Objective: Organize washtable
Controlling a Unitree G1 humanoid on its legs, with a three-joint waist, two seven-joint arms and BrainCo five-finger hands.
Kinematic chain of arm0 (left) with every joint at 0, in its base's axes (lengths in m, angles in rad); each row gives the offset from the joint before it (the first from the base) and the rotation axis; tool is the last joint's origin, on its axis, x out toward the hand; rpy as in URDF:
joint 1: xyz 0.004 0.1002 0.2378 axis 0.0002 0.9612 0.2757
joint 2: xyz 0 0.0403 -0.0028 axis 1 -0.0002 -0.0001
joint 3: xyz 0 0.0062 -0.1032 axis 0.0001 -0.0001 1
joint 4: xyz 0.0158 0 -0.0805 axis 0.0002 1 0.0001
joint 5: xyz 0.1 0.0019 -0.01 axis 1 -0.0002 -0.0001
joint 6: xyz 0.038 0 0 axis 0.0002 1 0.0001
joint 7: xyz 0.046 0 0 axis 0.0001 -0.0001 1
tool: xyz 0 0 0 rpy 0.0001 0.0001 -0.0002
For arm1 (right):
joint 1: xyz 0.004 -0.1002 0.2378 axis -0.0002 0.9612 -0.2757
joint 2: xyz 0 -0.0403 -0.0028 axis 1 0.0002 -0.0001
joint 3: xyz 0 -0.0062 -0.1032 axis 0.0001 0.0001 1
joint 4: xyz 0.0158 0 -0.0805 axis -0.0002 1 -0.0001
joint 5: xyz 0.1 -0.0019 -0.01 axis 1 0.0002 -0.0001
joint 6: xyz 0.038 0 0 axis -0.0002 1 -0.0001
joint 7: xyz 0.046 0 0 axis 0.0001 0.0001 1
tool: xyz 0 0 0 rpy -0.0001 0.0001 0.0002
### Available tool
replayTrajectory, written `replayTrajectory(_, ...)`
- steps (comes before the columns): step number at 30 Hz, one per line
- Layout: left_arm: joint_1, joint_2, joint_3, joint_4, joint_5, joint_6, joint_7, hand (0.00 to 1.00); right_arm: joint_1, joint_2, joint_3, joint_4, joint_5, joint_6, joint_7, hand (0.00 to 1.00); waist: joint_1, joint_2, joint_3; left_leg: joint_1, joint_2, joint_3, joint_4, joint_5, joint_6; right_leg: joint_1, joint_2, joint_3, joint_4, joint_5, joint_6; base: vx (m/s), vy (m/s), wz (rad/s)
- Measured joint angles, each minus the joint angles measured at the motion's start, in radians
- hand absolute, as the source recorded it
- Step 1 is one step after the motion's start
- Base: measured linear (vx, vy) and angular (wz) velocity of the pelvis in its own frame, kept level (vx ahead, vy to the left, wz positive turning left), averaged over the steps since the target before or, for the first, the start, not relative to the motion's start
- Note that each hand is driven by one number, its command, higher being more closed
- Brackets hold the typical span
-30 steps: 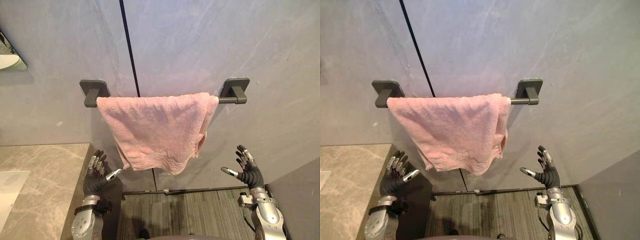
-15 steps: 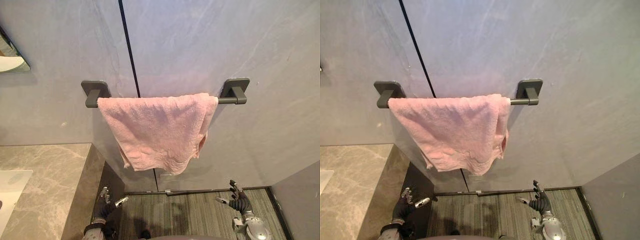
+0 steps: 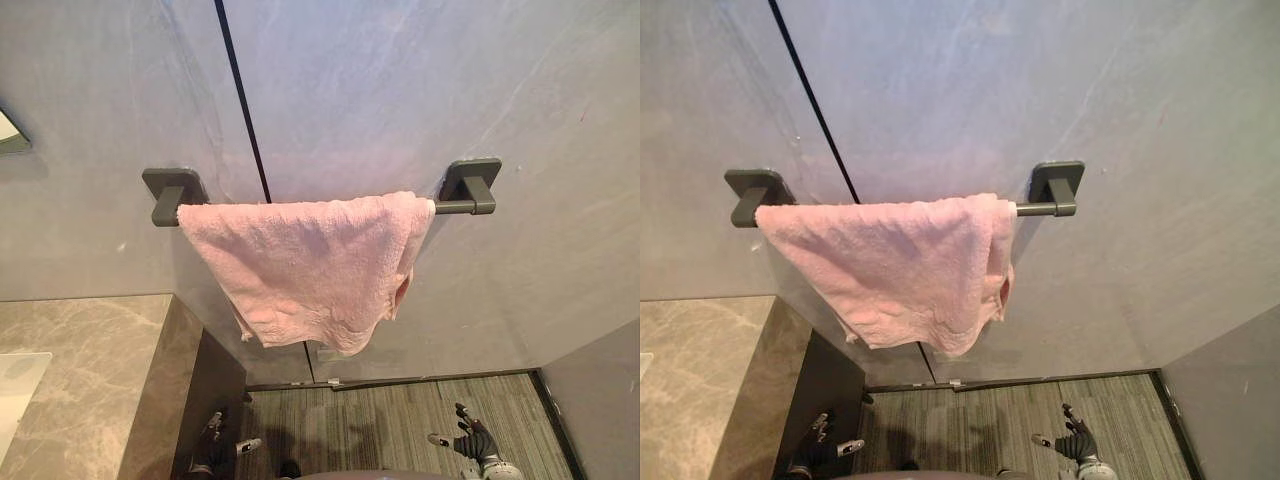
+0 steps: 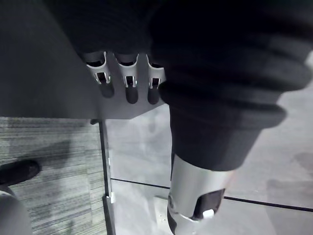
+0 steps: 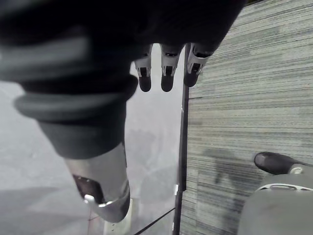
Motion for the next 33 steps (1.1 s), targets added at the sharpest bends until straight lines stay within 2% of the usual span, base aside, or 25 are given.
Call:
replayTrajectory(9,-0.006,0.01,-0.017,0.047,0.02,0.0,0.009,0.0,-0.018,-0.025,0.0,0.05,-0.041,0.002,-0.008,0.0,0.0,0.001,0.002,0.014,0.001,0.018,-0.001,-0.004,0.002,-0.003,0.001,0.014,0.007,-0.004,0.002,-0.03,0.001,-0.05)
replayTrajectory(13,-0.002,0.01,-0.018,0.047,0.02,0.001,0.009,0.0,-0.036,-0.033,0.0,0.066,-0.052,0.005,-0.02,0.0,0.003,0.0,0.008,0.023,0.005,0.049,0.0,-0.023,-0.004,-0.029,0.005,0.056,0.035,-0.014,0.002,-0.01,0.01,-0.3)
replayTrajectory(16,-0.008,0.011,-0.019,0.046,0.019,0.0,0.009,0.0,-0.056,-0.037,0.004,0.067,-0.078,0.007,-0.02,0.0,0.006,-0.005,0.014,0.014,0.004,0.085,0.003,-0.03,-0.003,-0.092,0.003,0.092,0.111,-0.045,0.002,0.04,0.005,-0.33)
replayTrajectory(18,-0.036,0.027,-0.033,0.042,0.017,0.001,0.009,0.0,-0.082,-0.037,0.016,0.07,-0.087,0.008,-0.02,0.0,0.001,-0.015,0.041,-0.027,-0.003,0.09,0.081,-0.064,0.003,-0.144,-0.016,0.11,0.217,-0.089,0.013,0.05,-0.014,-0.1)
replayTrajectory(20,-0.074,0.038,-0.054,0.037,0.017,0.002,0.009,0.0,-0.095,-0.048,0.037,0.076,-0.088,0.01,-0.02,0.0,0.0,-0.015,0.067,-0.089,0.009,0.065,0.168,-0.098,0.01,-0.19,-0.019,0.13,0.307,-0.098,0.019,-0.02,-0.024,0.39)
replayTrajectory(21,-0.102,0.042,-0.068,0.007,0.015,0.002,0.009,0.0,-0.093,-0.049,0.048,0.079,-0.088,0.02,-0.019,0.0,-0.002,-0.013,0.069,-0.128,0.013,0.019,0.217,-0.109,0.014,-0.212,-0.018,0.151,0.361,-0.098,0.02,-0.01,-0.015,0.83)
replayTrajectory(23,-0.114,0.042,-0.069,-0.037,0.002,-0.001,0.011,0.0,-0.086,-0.042,0.053,0.085,-0.087,0.024,-0.018,0.0,0.0,-0.014,0.069,-0.15,0.018,-0.025,0.249,-0.11,0.017,-0.213,-0.017,0.187,0.393,-0.108,0.031,0.01,-0.025,0.98)
replayTrajectory(24,-0.118,0.051,-0.07,-0.06,-0.01,-0.003,0.019,0.0,-0.083,-0.037,0.071,0.083,-0.087,0.025,-0.019,0.0,-0.005,-0.021,0.074,-0.178,0.005,-0.068,0.279,-0.111,0.018,-0.228,-0.025,0.248,0.506,-0.167,0.035,0.01,-0.114,1.18)
replayTrajectory(25,-0.12,0.053,-0.075,-0.066,-0.016,-0.005,0.028,0.0,-0.083,-0.032,0.083,0.083,-0.084,0.025,-0.018,0.0,0.0,-0.048,0.069,-0.205,-0.008,-0.097,0.316,-0.111,0.018,-0.229,-0.035,0.296,0.589,-0.197,0.049,-0.01,-0.162,1.23)
replayTrajectory(27,-0.118,0.065,-0.075,-0.071,-0.028,-0.005,0.035,0.0,-0.091,-0.025,0.088,0.066,-0.074,0.024,-0.018,0.0,0.012,-0.064,0.062,-0.292,-0.014,-0.135,0.401,-0.112,0.016,-0.226,-0.032,0.374,0.618,-0.234,0.063,-0.1,-0.256,1.03)
replayTrajectory(28,-0.116,0.06,-0.075,-0.073,-0.04,-0.005,0.043,0.0,-0.105,-0.032,0.088,0.046,-0.065,0.024,-0.019,0.0,0.025,-0.079,0.058,-0.33,-0.007,-0.143,0.43,-0.11,0.011,-0.218,-0.019,0.383,0.567,-0.273,0.048,-0.16,-0.295,0.7)
replayTrajectory(30,-0.108,0.03,-0.077,-0.074,-0.051,-0.004,0.049,0.0,-0.13,-0.053,0.089,0.014,-0.047,0.023,-0.023,0.0,0.068,-0.055,0.066,-0.36,0.019,-0.16,0.422,-0.09,-0.023,-0.187,-0.001,0.362,0.466,-0.311,0.024,-0.23,-0.28,0.27)
replayTrajectory(31,-0.104,-0.013,-0.091,-0.073,-0.057,-0.001,0.051,0.0,-0.151,-0.078,0.088,-0.007,-0.036,0.013,-0.034,0.0,0.071,-0.005,0.093,-0.373,0.046,-0.209,0.403,-0.057,-0.052,-0.17,0.033,0.309,0.434,-0.306,0.004,-0.33,-0.292,0.81)
replayTrajectory(32,-0.095,-0.031,-0.118,-0.073,-0.061,0.0,0.05,0.0,-0.15,-0.087,0.088,-0.006,-0.03,0.012,-0.043,0.0,0.052,0.017,0.101,-0.369,0.054,-0.25,0.356,-0.009,-0.064,-0.159,0.05,0.258,0.429,-0.296,-0.015,-0.3,-0.233,1.05)
replayTrajectory(33,-0.089,-0.037,-0.131,-0.072,-0.062,0.0,0.05,0.0,-0.148,-0.09,0.087,-0.001,-0.027,0.013,-0.043,0.0,0.053,0.025,0.101,-0.361,0.062,-0.255,0.321,0.026,-0.072,-0.157,0.06,0.236,0.423,-0.287,-0.03,-0.31,-0.23,1.12)
